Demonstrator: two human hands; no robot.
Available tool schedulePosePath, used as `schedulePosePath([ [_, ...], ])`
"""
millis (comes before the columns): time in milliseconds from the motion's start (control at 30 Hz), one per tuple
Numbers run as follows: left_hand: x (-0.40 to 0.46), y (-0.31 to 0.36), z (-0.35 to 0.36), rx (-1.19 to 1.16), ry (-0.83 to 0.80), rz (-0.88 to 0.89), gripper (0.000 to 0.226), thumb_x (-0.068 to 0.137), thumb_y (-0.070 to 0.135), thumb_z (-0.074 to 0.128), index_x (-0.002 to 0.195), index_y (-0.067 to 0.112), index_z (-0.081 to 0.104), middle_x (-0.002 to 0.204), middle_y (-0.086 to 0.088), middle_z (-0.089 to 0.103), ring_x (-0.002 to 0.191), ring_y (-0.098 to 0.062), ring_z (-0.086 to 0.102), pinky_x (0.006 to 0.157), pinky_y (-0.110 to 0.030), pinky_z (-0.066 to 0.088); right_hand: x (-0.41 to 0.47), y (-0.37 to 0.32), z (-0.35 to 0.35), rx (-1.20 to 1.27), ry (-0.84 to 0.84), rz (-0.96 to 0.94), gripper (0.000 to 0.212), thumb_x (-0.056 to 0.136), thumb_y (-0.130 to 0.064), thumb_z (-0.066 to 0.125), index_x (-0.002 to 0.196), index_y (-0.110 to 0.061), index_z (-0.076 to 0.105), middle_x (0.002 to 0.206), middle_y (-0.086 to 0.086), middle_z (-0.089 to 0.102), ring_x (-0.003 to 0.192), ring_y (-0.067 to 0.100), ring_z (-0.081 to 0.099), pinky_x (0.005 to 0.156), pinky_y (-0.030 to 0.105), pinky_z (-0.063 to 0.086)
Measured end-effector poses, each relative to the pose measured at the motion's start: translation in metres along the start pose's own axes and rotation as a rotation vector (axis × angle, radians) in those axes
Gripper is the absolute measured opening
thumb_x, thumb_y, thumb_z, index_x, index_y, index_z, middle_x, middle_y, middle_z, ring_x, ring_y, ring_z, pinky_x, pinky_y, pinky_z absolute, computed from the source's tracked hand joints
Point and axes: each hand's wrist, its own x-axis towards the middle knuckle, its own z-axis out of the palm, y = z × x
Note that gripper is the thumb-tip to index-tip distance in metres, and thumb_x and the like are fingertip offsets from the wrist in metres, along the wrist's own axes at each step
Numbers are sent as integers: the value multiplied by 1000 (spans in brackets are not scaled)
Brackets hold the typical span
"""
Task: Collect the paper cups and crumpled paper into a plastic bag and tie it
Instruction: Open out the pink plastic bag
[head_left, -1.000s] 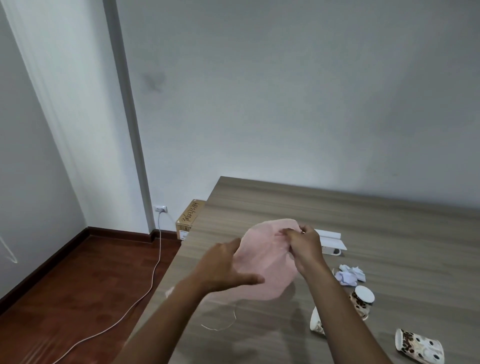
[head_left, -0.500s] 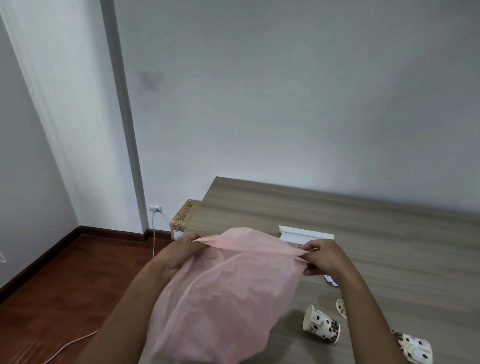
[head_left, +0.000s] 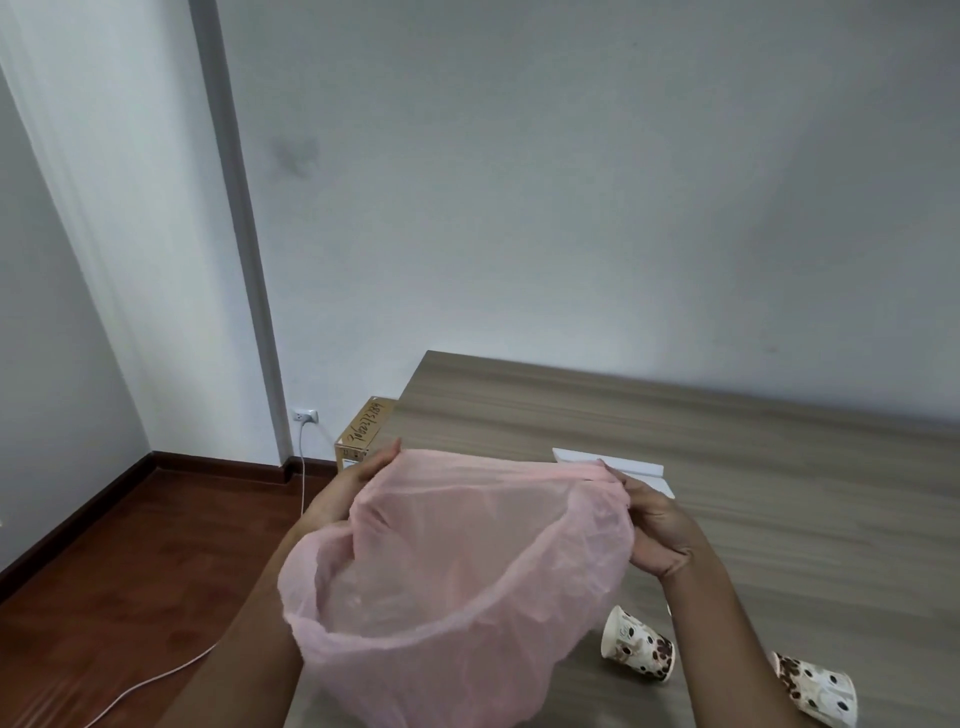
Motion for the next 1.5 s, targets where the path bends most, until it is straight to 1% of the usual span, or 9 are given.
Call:
schedulePosePath([
  [167, 15, -3, -19, -337, 69, 5, 66, 74, 32, 76, 132, 6, 59, 111, -11, 66, 99, -24, 68, 92, -37, 53, -3, -7, 1, -501, 118, 116, 33, 76, 18, 56, 69, -12, 69, 73, 7, 66, 65, 20, 60, 58, 29, 53],
  [333, 8, -2, -14, -444, -48, -51, 40, 88, 36, 59, 96, 1, 75, 89, -14, 73, 81, -28, 74, 65, -41, 61, -1, -11, 12, -1141, 329, 290, 4, 88, -8, 67, 90, -7, 64, 77, 12, 66, 57, 19, 62, 52, 27, 53],
  [633, 15, -9, -23, -396, 50, -84, 40, 91, 42, 61, 107, 8, 75, 100, -12, 73, 89, -28, 72, 75, -41, 60, 9, -4, 14, 142, 119, 131, 72, 21, 17, 89, 91, 9, 73, 91, 24, 71, 76, 34, 73, 61, 48, 60],
  [767, 16, -14, -31, -339, 103, -163, 46, 84, 36, 71, 121, 8, 66, 102, -10, 68, 93, -25, 68, 84, -38, 56, 11, 6, 6, 193, 195, 150, 57, 30, 13, 85, 85, 8, 71, 76, 19, 70, 67, 30, 70, 64, 40, 59],
  [900, 7, -24, -34, -187, 98, -106, 75, 10, 44, 98, 69, 5, 73, 62, -7, 68, 50, -19, 68, 45, -24, 54, 9, 10, -10, 142, 299, 145, 41, 55, -11, 83, 91, -5, 63, 65, 6, 60, 66, 19, 54, 66, 30, 38],
  [1000, 17, -37, -44, -239, 95, -239, 50, 76, 40, 82, 106, 0, 73, 102, -17, 73, 91, -31, 73, 80, -40, 59, 9, 15, -10, 144, 345, 149, 20, 85, -14, 56, 97, 1, 63, 69, 12, 65, 60, 23, 64, 59, 32, 56],
  [1100, 26, -47, -59, -240, 135, -270, 68, 81, 42, 78, 132, 3, 58, 137, -21, 56, 124, -41, 55, 109, -56, 38, 13, 21, -9, 149, 318, 83, 31, 87, -15, 61, 117, -12, 65, 105, 12, 64, 97, 28, 62, 101, 45, 46],
  [1267, 22, -61, -66, 186, 206, -367, 83, 53, 47, 93, 118, 3, 65, 121, -28, 63, 110, -46, 62, 98, -63, 45, 27, 26, -10, 188, 489, -207, 15, 89, -10, 55, 86, -18, 69, 75, 3, 69, 62, 20, 67, 60, 30, 58],
  [1500, 12, -72, -60, 560, 142, -495, 48, 79, 14, 79, 117, -9, 61, 102, -21, 71, 85, -33, 71, 78, -47, 58, 26, 41, -19, 68, 424, -193, 11, 84, -5, 66, 93, -10, 62, 73, 3, 64, 51, 13, 60, 43, 23, 48],
])
